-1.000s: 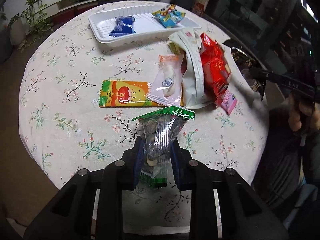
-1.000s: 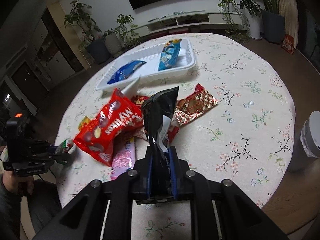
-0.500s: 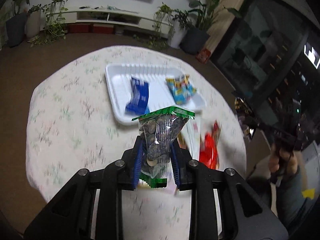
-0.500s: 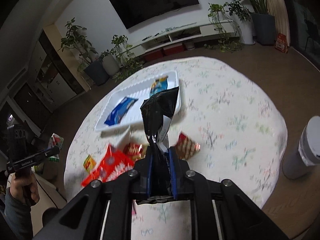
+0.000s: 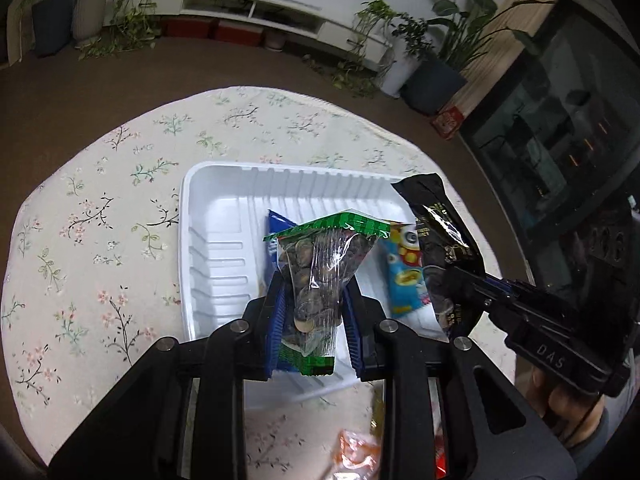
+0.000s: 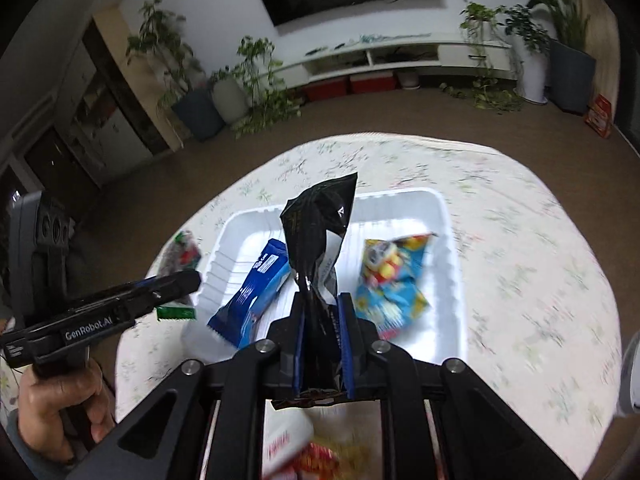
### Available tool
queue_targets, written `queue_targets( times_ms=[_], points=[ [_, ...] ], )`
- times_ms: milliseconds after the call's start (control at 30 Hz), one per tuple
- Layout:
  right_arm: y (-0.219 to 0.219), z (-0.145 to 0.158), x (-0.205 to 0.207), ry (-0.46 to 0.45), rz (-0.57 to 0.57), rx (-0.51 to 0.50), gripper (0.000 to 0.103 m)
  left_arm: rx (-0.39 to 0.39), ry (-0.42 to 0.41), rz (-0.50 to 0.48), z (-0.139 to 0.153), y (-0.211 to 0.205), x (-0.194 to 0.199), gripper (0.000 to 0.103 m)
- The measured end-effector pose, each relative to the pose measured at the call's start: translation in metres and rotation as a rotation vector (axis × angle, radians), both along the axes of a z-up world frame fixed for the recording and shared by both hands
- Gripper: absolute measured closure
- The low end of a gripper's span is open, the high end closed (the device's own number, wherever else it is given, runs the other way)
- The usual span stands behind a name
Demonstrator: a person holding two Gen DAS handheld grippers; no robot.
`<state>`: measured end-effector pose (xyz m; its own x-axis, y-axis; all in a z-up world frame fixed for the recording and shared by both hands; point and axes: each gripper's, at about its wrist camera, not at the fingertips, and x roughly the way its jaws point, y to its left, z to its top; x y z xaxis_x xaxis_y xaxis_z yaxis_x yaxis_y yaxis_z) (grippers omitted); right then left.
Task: Organize snacks
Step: 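Lower both held bags into the white tray and open both tools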
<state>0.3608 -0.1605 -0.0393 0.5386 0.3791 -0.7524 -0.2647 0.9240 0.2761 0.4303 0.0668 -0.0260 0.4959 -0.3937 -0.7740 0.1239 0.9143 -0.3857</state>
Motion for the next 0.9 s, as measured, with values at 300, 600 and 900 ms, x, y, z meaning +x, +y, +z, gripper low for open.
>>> queue_targets(
  times_ms=[300, 600, 900],
  points=[
    [0.024, -0.034, 0.031, 0.053, 0.024, -0.049, 0.087, 0.024, 0.035, 0.029, -0.035, 0.004, 0.018, 0.077],
    [0.035, -0.055, 0.036, 0.097, 0.049, -0.098, 0.086, 0.073, 0.047, 0.052, -0.061, -0.006, 0.029, 0.06],
    [0.026, -0.044, 0.023, 0.069, 0.04, -0.068, 0.063, 0.035, -0.027, 0.072, -0.031, 0.008, 0.005, 0.029]
  ],
)
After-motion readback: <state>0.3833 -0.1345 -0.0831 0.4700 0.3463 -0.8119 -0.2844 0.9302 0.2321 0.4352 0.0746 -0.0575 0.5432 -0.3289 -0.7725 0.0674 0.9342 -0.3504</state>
